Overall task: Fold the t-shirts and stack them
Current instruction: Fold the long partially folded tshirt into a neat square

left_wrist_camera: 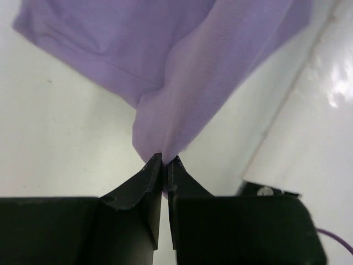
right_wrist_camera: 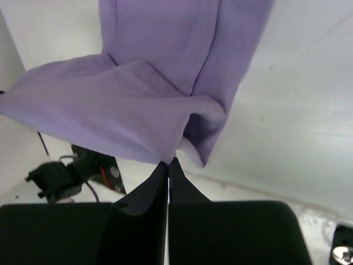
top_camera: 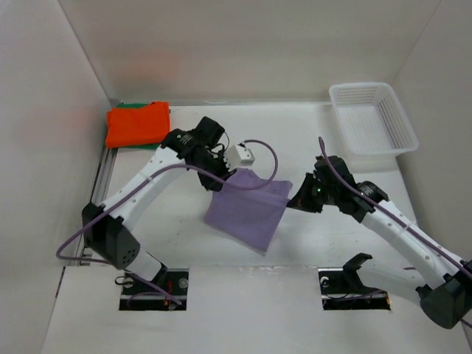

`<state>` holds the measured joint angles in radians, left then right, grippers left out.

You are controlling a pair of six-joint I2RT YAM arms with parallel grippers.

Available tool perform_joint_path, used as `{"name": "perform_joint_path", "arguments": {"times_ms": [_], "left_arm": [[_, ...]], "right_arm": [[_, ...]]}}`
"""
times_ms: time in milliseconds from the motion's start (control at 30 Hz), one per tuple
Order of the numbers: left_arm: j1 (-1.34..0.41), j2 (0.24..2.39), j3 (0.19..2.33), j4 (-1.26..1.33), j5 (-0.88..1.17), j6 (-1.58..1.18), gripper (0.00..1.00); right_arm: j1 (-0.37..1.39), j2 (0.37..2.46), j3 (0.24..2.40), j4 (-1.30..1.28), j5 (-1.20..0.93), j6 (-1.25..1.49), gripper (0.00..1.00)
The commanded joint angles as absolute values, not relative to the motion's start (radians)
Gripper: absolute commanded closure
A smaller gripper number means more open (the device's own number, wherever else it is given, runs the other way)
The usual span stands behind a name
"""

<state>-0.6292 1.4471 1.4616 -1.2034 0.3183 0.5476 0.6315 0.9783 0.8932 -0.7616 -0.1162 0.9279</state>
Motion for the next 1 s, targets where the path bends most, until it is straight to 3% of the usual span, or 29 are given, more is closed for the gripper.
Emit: {"name": "perform_joint_path", "arguments": {"times_ms": [0,433,567,633,700,800,967], "left_arm": [[-0.559,1.547,1.554,-1.091,0.288,0.526,0.97],[-0.51,1.884,1.716,-0.907,0.218,0.537,0.91],[-0.493,1.93,1.723,-0.845,0.166,0.552,0.89],[-0.484,1.957,1.729,-0.813,0.143,0.561,0.84],[-0.476,1.991,1.735,-0.77,0.109,0.571,0.72],[-0.453,2.032,1.746,-0.669,0.005,0.578,0.55],[-0.424,1.942,1.706,-0.571,-0.107,0.571,0.47]], "right_arm": [[0.524,1.035,0.937,-0.714,-0.162,0.767,1.0],[0.305,1.322,0.927,-0.529,-0.245,0.644,1.0],[0.285,1.419,0.951,-0.445,-0.265,0.641,0.95],[0.272,1.478,0.98,-0.411,-0.265,0.641,0.91],[0.249,1.537,1.006,-0.379,-0.252,0.64,0.85],[0.203,1.581,1.028,-0.313,-0.219,0.634,0.64],[0.197,1.494,1.032,-0.268,-0.198,0.604,0.55]]}}
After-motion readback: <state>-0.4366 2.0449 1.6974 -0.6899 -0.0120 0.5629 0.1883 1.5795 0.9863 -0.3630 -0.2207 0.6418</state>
